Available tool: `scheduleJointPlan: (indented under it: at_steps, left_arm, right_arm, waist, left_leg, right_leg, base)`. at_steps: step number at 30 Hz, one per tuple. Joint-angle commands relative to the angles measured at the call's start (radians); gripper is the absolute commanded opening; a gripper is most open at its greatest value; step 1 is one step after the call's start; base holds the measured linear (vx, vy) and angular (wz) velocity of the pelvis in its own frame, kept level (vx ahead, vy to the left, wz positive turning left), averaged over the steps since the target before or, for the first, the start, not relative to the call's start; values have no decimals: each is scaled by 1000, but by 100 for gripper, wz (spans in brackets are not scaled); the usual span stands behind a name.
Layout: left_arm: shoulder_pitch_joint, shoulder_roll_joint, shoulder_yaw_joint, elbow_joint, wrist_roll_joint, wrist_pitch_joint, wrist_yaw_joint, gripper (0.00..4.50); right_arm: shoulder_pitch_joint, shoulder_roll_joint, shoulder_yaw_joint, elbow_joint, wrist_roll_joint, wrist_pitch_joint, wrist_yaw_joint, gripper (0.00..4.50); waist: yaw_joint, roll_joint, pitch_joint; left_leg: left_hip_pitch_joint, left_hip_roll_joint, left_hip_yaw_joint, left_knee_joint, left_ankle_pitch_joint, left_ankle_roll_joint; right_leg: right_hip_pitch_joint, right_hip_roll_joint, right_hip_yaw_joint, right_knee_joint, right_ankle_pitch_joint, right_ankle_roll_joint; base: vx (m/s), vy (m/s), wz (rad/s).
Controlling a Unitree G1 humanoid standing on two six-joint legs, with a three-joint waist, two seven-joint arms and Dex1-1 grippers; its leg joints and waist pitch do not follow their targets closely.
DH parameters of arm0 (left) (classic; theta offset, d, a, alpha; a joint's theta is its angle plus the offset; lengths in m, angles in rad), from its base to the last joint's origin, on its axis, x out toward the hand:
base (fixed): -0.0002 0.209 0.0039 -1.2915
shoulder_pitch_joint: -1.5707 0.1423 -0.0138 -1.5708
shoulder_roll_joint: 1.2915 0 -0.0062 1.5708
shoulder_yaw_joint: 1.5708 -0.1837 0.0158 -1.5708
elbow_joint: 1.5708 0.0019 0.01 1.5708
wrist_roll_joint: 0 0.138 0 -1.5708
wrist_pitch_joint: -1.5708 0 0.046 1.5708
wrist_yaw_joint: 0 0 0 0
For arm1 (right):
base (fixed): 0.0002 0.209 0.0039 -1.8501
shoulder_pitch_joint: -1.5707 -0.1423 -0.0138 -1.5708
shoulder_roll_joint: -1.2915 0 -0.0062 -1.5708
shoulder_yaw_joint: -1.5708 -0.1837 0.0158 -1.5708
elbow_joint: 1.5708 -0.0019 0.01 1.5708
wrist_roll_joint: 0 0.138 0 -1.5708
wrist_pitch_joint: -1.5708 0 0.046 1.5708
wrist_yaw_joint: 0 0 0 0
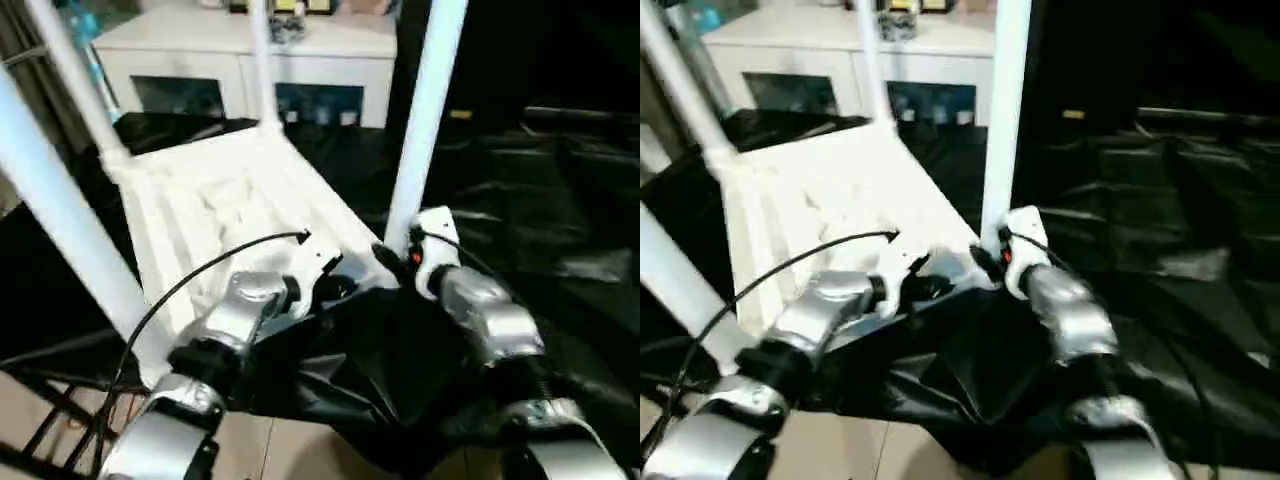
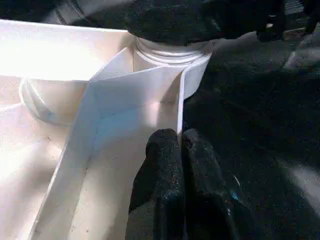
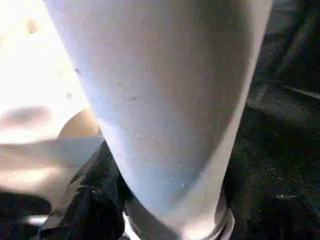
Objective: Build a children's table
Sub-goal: Rotate leg to tighten
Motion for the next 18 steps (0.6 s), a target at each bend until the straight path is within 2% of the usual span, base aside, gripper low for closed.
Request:
scheduleJointPlan:
  at_steps: [1,3,4,6,9,11,12,13,15,17,18]
  left_arm:
    - [-48,-62,-22,-26,-22,-37,1,0]
    - [-39,-47,-34,-39,-22,-40,-37,0]
    - [-36,-39,-38,-43,-23,-43,-54,0]
    - [-21,-11,-49,-59,-23,-46,-111,0]
    - [-9,17,-61,-73,-26,-52,-162,0]
    - [0,41,-69,-85,-32,-54,-208,0]
    - [6,57,-75,-95,-36,-55,-239,0]
    - [7,60,-76,-98,-38,-56,-247,0]
    - [24,101,-93,-131,-54,-62,-346,0]
    - [32,121,-102,-149,-64,-61,-401,0]
    - [34,130,-106,-156,-69,-62,-424,0]
  right_arm:
    - [27,90,69,64,44,54,66,309]
    - [24,82,84,47,48,59,112,341]
    - [23,76,94,43,40,56,129,351]
    - [37,36,147,18,14,32,217,361]
    - [56,-8,186,-19,16,26,317,361]
    - [73,-51,214,-55,23,22,406,361]
    - [84,-77,227,-77,30,21,458,361]
    - [86,-84,230,-82,32,21,469,361]
    - [116,-160,263,-143,52,28,604,361]
    - [130,-198,281,-169,55,30,669,361]
    - [136,-213,289,-177,55,29,693,361]
  waist:
    - [-8,-4,-36]
    - [-7,-13,-36]
    - [-7,-9,-36]
    - [-4,-13,-42]
    - [4,-12,-44]
    - [11,-13,-50]
    - [14,-12,-52]
    - [16,-13,-54]
    - [26,-15,-56]
    - [40,-8,-60]
    - [49,-10,-64]
  left_leg:
    - [23,63,-59,-88,-508,-22]
    - [22,63,-56,-87,-494,-13]
    - [19,64,-56,-88,-483,-11]
    - [2,68,-56,-92,-423,2]
    - [5,71,-48,-89,-375,14]
    - [-2,73,-42,-86,-310,36]
    - [1,72,-37,-83,-275,48]
    - [1,71,-36,-81,-257,54]
    - [-5,71,-34,-77,-200,79]
    - [-6,76,-30,-73,-143,108]
    - [-4,77,-29,-69,-111,115]
  right_leg:
    - [1,-92,46,-112,-563,-100]
    - [0,-93,49,-112,-560,-105]
    - [1,-95,52,-109,-554,-109]
    - [13,-97,58,-98,-486,-125]
    - [12,-97,65,-90,-406,-163]
    - [23,-95,68,-78,-308,-196]
    - [20,-94,69,-72,-253,-217]
    - [24,-94,68,-70,-233,-224]
    - [33,-93,66,-63,-172,-238]
    - [34,-90,64,-53,-113,-251]
    - [33,-89,64,-45,-63,-262]
  base:
    - [0,0,0]
    - [0,0,0]
    - [0,0,0]
    - [0,0,0]
    - [0,0,0]
    - [30,-8,1]
    - [63,-24,4]
    - [63,-24,4]
    - [57,-32,4]
    - [55,-33,2]
    - [50,-27,0]
